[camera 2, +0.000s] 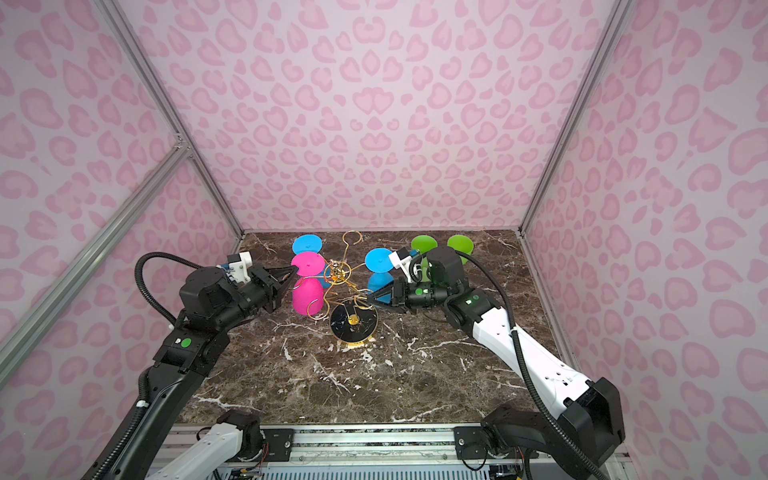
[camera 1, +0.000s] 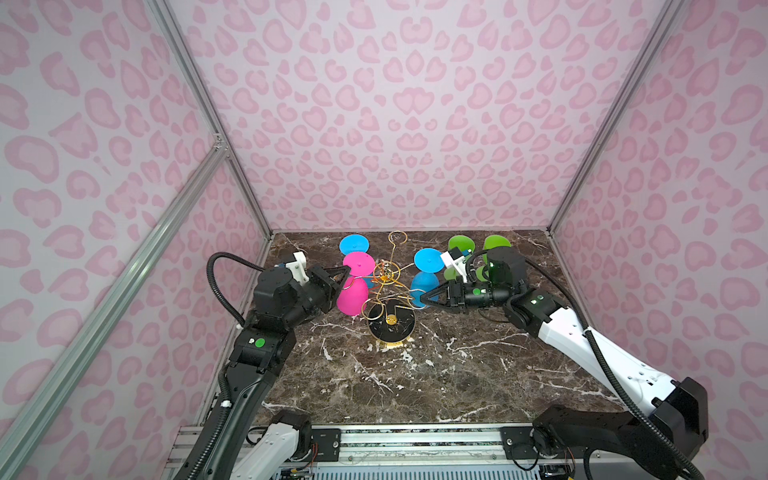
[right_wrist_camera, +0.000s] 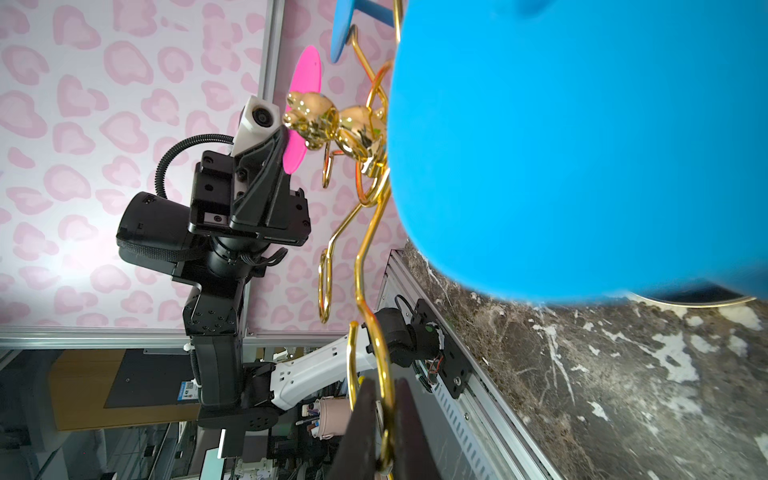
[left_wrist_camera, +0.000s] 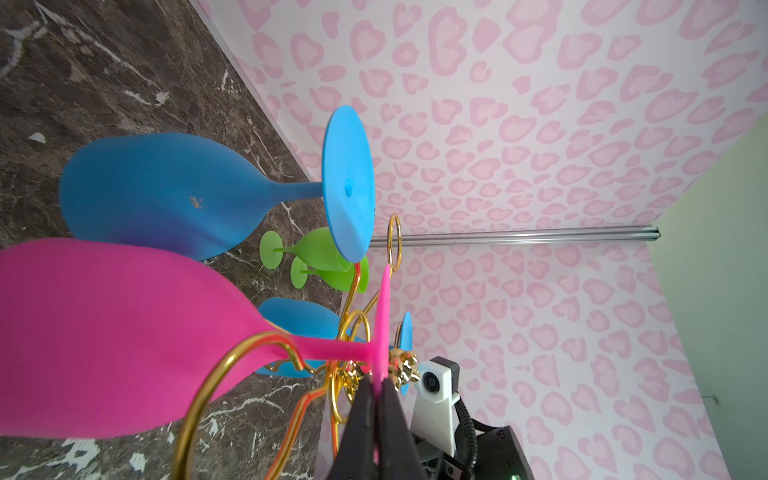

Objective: Take the wine glass off the wine glass rack
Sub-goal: 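Steady the rack at the blue glass with the right gripper while the left pulls magenta, then pull the magenta glass base off the hook toward the robot with the left gripper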

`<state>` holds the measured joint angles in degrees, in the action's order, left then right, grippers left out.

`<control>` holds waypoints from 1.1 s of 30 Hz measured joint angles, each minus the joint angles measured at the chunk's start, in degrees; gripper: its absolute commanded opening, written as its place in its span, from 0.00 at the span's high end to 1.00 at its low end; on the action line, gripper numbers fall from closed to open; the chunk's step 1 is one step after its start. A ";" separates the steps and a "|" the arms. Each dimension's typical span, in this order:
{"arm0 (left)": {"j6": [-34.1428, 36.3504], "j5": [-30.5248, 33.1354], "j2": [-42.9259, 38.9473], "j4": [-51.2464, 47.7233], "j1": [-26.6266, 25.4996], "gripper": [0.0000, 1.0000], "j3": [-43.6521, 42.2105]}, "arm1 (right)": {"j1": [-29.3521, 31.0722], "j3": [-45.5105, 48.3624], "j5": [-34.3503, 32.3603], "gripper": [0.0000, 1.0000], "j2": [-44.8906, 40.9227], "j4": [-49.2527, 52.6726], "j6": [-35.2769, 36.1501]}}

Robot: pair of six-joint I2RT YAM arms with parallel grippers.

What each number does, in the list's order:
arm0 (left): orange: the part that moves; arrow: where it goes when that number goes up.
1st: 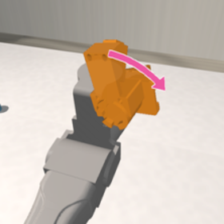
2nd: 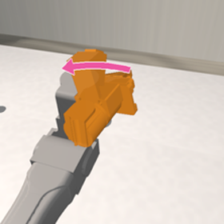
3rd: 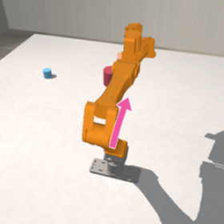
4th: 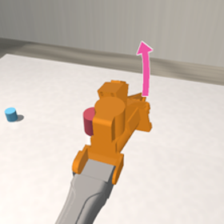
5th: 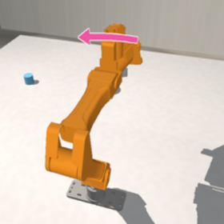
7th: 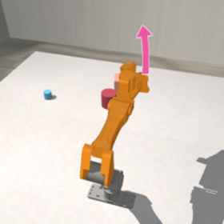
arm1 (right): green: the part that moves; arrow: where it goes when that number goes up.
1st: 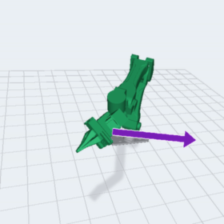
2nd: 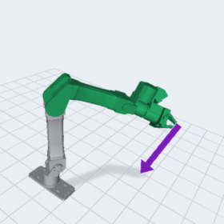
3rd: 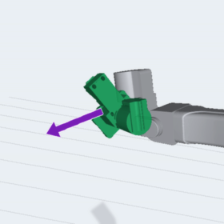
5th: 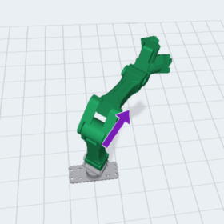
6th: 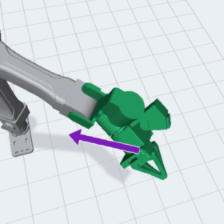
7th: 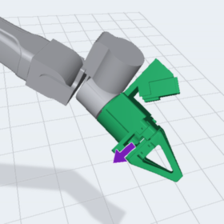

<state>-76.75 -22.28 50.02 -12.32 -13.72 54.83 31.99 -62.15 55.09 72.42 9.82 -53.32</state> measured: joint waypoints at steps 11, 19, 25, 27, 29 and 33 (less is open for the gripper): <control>1.79 -0.33 0.96 -0.04 0.46 0.97 1.16 | 0.00 0.00 0.02 1.00 0.11 0.00 0.00; 2.84 0.04 2.32 -0.04 1.18 0.97 1.31 | 0.00 0.00 0.02 1.00 -0.15 0.50 0.11; 3.32 0.22 2.54 0.00 2.21 0.97 1.31 | 0.00 0.00 0.13 1.00 -0.17 0.72 0.44; 3.45 0.22 2.56 0.02 2.73 0.97 1.31 | 0.00 0.00 0.33 1.00 -0.17 0.74 0.50; 3.48 0.20 2.56 0.02 3.06 0.97 1.31 | 0.00 0.00 0.44 1.00 -0.17 0.74 0.61; 3.85 -0.11 2.56 0.02 3.91 0.97 1.31 | 0.00 0.00 0.46 1.00 -0.15 0.74 0.81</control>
<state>-72.90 -22.39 52.58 -12.29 -9.80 56.14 31.99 -62.15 55.55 72.27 10.57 -52.51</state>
